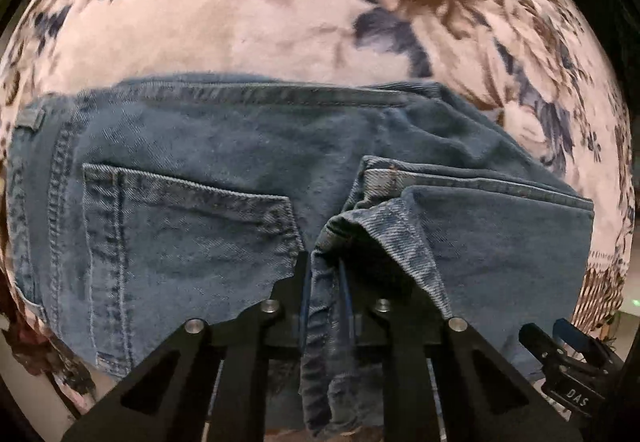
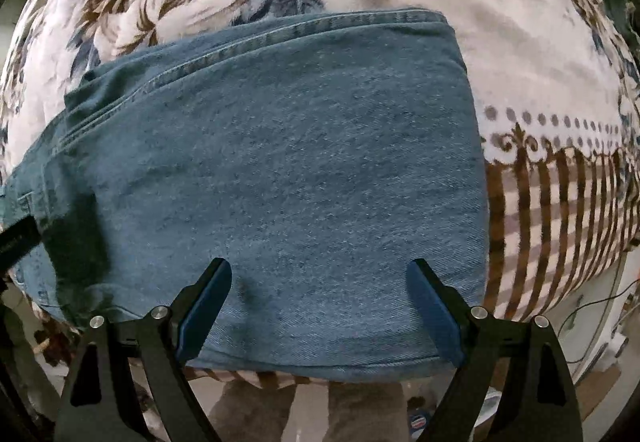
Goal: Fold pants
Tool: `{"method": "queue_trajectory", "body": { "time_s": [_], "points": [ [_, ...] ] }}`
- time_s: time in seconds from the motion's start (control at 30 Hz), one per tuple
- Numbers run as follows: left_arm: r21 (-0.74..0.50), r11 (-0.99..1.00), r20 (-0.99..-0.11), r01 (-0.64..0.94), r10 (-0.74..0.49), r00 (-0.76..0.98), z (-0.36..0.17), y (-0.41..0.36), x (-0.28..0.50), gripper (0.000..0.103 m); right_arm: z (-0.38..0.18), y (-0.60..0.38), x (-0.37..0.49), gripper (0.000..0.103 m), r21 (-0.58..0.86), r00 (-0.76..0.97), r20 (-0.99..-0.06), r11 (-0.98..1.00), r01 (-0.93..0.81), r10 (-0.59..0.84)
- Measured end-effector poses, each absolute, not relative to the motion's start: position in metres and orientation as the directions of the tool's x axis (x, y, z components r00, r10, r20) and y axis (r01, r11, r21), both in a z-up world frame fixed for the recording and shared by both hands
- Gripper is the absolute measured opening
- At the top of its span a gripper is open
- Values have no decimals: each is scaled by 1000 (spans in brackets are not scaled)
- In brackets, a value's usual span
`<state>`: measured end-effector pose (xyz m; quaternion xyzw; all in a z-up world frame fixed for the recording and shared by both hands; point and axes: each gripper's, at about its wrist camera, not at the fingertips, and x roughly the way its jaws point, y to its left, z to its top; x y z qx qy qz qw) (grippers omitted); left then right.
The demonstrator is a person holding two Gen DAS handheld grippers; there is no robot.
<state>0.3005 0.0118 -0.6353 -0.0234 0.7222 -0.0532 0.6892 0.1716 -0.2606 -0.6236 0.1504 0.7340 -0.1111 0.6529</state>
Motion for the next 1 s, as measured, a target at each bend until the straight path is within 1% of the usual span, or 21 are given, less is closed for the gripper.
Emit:
{"method": "queue_trajectory", "body": {
  "time_s": [0.07, 0.1, 0.17, 0.23, 0.27, 0.3, 0.33, 0.37, 0.4, 0.47, 0.57, 0.6, 0.63, 0.67, 0.7, 0.73, 0.77, 0.8, 0.83, 0.9, 1.0],
  "points": [
    [-143, 990, -987, 0, -142, -79, -637, 20, 304, 16, -622, -264, 173, 91, 31, -105, -992, 933, 358, 73],
    [-173, 984, -980, -39, -176, -90, -637, 26, 305, 20, -622, -266, 174, 91, 33, -107, -991, 935, 354, 76],
    [-281, 942, -950, -186, -300, -85, -629, 53, 304, 27, -621, -270, 177, 91, 44, -111, -990, 932, 359, 90],
    [-312, 914, -941, -258, -334, -47, -617, 77, 299, 30, -620, -268, 183, 91, 53, -114, -988, 931, 361, 100],
    [-330, 898, -936, -292, -350, -19, -608, 92, 294, 36, -619, -271, 184, 91, 61, -115, -987, 929, 365, 110],
    [-343, 885, -933, -316, -361, 2, -601, 103, 289, 46, -619, -272, 185, 91, 67, -114, -987, 927, 368, 116],
    [-358, 872, -927, -334, -374, 16, -596, 111, 285, 52, -618, -273, 186, 91, 75, -112, -986, 926, 370, 125],
    [-374, 861, -921, -345, -389, 25, -594, 116, 283, 61, -617, -273, 186, 91, 81, -114, -985, 926, 369, 131],
    [-396, 850, -910, -347, -414, 26, -590, 117, 281, 63, -618, -275, 186, 91, 90, -113, -983, 924, 373, 141],
    [-421, 859, -897, -293, -442, -7, -590, 98, 279, 63, -618, -276, 185, 91, 122, -107, -979, 916, 383, 175],
    [-374, 918, -916, -132, -388, -102, -605, 51, 279, 63, -621, -272, 184, 91, 140, -115, -974, 918, 370, 194],
    [-298, 953, -945, -55, -303, -120, -613, 36, 278, 63, -622, -271, 184, 91, 146, -117, -973, 919, 367, 201],
    [-249, 968, -962, -18, -249, -111, -617, 31, 277, 63, -623, -269, 183, 89, 166, -111, -970, 920, 356, 218],
    [-195, 981, -977, 9, -193, -92, -622, 29, 273, 49, -623, -266, 183, 82, 188, -96, -968, 926, 328, 230],
    [-147, 989, -985, 13, -145, -95, -627, 32, 271, 30, -623, -262, 181, 75, 178, -98, -971, 936, 304, 217],
    [-174, 984, -979, -35, -176, -104, -631, 47, 268, 30, -624, -258, 178, 59, 152, -122, -974, 950, 273, 191],
    [-197, 978, -974, -73, -204, -102, -631, 58, 266, 32, -626, -257, 174, 49, 152, -152, -969, 956, 249, 194],
    [-222, 967, -965, -127, -236, -113, -632, 75, 262, 33, -626, -257, 170, 47, 159, -166, -965, 958, 239, 202],
    [-222, 963, -962, -151, -241, -125, -633, 83, 260, 33, -625, -257, 165, 45, 170, -174, -962, 961, 217, 210],
    [-229, 947, -955, -226, -263, -136, -625, 103, 251, 32, -625, -254, 159, 45, 176, -199, -959, 973, 148, 203],
    [-237, 937, -952, -258, -276, -129, -610, 111, 241, 33, -623, -251, 161, 45, 190, -253, -945, 978, 85, 206]
  ]
}}
